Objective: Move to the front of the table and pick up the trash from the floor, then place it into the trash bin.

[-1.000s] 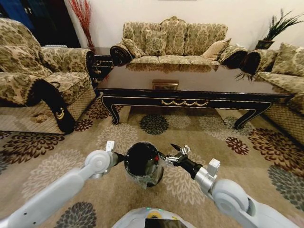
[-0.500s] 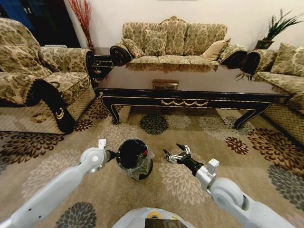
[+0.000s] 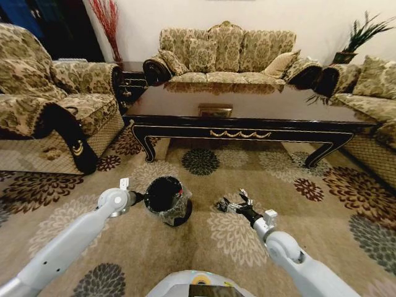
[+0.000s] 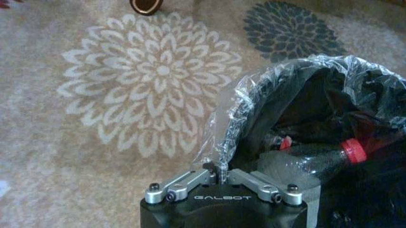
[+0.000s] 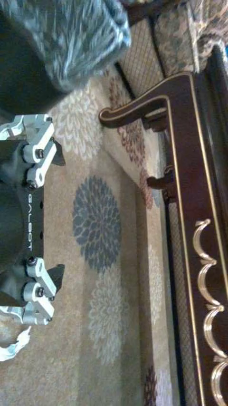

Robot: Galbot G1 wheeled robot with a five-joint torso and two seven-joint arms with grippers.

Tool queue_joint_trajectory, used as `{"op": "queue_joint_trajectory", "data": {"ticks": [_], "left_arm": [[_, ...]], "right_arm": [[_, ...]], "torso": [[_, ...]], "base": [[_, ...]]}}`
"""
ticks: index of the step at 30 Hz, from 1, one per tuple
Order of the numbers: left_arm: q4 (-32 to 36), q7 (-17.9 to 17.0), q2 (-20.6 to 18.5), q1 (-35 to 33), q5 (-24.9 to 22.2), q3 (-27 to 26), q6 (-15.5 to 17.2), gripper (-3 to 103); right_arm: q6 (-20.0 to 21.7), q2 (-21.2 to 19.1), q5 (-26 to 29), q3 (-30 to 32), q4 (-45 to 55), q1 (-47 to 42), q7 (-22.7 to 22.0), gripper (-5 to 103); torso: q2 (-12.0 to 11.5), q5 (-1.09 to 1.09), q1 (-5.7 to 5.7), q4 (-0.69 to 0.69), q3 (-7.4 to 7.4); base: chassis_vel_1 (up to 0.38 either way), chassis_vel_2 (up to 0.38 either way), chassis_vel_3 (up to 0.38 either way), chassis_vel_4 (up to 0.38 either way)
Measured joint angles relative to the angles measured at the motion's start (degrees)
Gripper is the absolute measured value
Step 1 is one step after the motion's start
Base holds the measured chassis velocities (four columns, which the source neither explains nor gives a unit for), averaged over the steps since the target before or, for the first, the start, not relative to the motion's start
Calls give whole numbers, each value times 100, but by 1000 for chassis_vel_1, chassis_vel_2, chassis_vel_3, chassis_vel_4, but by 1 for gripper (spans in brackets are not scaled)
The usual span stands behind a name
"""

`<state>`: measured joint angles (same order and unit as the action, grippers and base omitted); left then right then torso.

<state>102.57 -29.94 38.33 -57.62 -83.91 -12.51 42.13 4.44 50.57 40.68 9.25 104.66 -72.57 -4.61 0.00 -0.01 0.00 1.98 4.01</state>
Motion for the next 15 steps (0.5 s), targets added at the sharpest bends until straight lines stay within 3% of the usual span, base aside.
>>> {"op": "queue_joint_trajectory", "data": {"ticks": [9, 15], "left_arm": [[130, -361, -130, 71, -247, -7, 0, 0], [192, -536, -231, 79, -414, -26, 0, 0]], "right_arm": [[-21, 232, -334, -384, -953, 602, 193, 100], [-254, 514, -666, -593, -1894, 867, 400, 100]], "torso": [[0, 0, 0, 1, -1], [0, 1, 0, 0, 0]], "base": [[0, 0, 0, 0], [0, 0, 0, 0]]}}
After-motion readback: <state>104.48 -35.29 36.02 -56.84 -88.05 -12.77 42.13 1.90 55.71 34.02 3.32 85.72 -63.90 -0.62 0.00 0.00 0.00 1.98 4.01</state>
